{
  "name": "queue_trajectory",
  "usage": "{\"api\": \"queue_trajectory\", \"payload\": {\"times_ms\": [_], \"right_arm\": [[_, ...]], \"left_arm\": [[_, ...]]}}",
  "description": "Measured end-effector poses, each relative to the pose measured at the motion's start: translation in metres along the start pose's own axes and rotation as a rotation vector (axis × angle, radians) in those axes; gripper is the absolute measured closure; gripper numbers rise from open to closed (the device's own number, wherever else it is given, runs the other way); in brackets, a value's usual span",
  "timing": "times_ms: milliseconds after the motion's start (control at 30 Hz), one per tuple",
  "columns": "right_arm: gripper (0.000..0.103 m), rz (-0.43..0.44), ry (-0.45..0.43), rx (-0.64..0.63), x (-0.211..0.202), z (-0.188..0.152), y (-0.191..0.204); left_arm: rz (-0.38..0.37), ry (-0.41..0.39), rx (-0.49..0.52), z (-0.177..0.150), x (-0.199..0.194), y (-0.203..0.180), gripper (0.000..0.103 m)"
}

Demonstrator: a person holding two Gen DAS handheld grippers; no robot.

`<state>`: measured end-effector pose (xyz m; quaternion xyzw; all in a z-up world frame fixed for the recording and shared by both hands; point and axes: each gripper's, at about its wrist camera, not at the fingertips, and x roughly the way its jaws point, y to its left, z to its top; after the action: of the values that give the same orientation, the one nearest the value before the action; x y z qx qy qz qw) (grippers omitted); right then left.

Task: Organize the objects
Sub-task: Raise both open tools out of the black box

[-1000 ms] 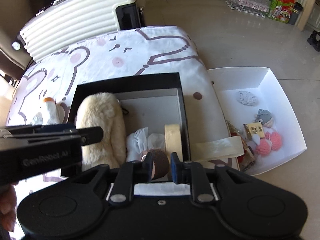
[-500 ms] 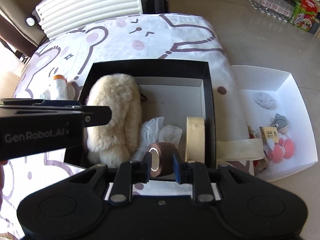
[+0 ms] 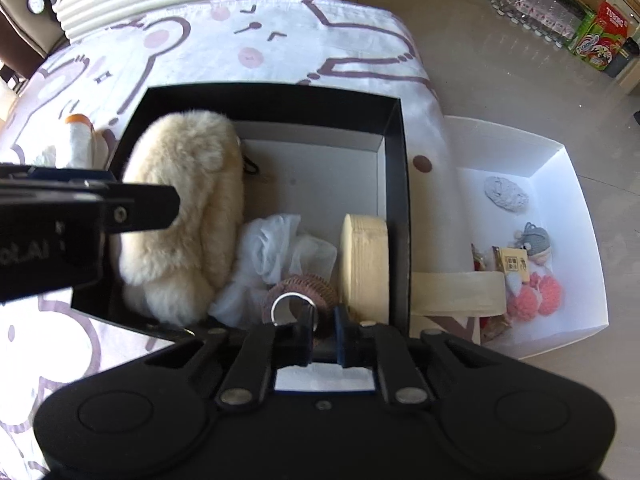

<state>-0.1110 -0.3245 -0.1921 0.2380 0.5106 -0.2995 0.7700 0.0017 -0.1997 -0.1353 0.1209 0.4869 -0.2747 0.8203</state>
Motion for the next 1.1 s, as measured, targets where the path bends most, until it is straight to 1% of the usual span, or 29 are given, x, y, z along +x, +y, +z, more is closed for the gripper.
{"api": "queue_trajectory", "payload": {"times_ms": [133, 233, 333, 600, 733, 833, 867, 900, 967, 1033, 1100], "right_arm": [[0.092, -0.003, -0.001, -0.006, -0.002, 0.0, 0.001], [0.091, 0.017, -0.02, 0.029, -0.011, 0.001, -0.004], [0.082, 0.026, -0.056, 0.055, -0.023, 0.0, -0.008], [0.077, 0.022, -0.153, 0.135, -0.055, -0.004, -0.02], [0.071, 0.006, -0.195, 0.189, -0.067, -0.006, -0.027], [0.063, -0.006, -0.223, 0.212, -0.074, -0.008, -0.028], [0.059, -0.012, -0.231, 0.217, -0.076, -0.008, -0.028], [0.058, -0.018, -0.24, 0.221, -0.077, -0.009, -0.028], [0.052, -0.021, -0.255, 0.228, -0.08, -0.011, -0.029], [0.049, -0.02, -0.269, 0.234, -0.084, -0.013, -0.029], [0.047, -0.027, -0.269, 0.239, -0.086, -0.015, -0.029]], "left_arm": [[0.003, 0.0, -0.001, 0.0, 0.0, 0.001, 0.055], [0.006, 0.0, -0.002, 0.0, -0.002, 0.001, 0.055], [0.015, -0.006, 0.004, -0.001, -0.005, 0.0, 0.055], [0.044, -0.032, 0.035, -0.004, -0.019, -0.006, 0.055], [0.076, -0.046, 0.044, -0.007, -0.026, -0.004, 0.055], [0.107, -0.051, 0.042, -0.008, -0.031, 0.0, 0.052], [0.114, -0.052, 0.041, -0.009, -0.032, 0.001, 0.048], [0.12, -0.053, 0.039, -0.009, -0.034, 0.003, 0.044], [0.131, -0.061, 0.036, -0.01, -0.037, 0.006, 0.039], [0.142, -0.068, 0.034, -0.011, -0.04, 0.008, 0.036], [0.154, -0.076, 0.034, -0.011, -0.042, 0.011, 0.03]]}}
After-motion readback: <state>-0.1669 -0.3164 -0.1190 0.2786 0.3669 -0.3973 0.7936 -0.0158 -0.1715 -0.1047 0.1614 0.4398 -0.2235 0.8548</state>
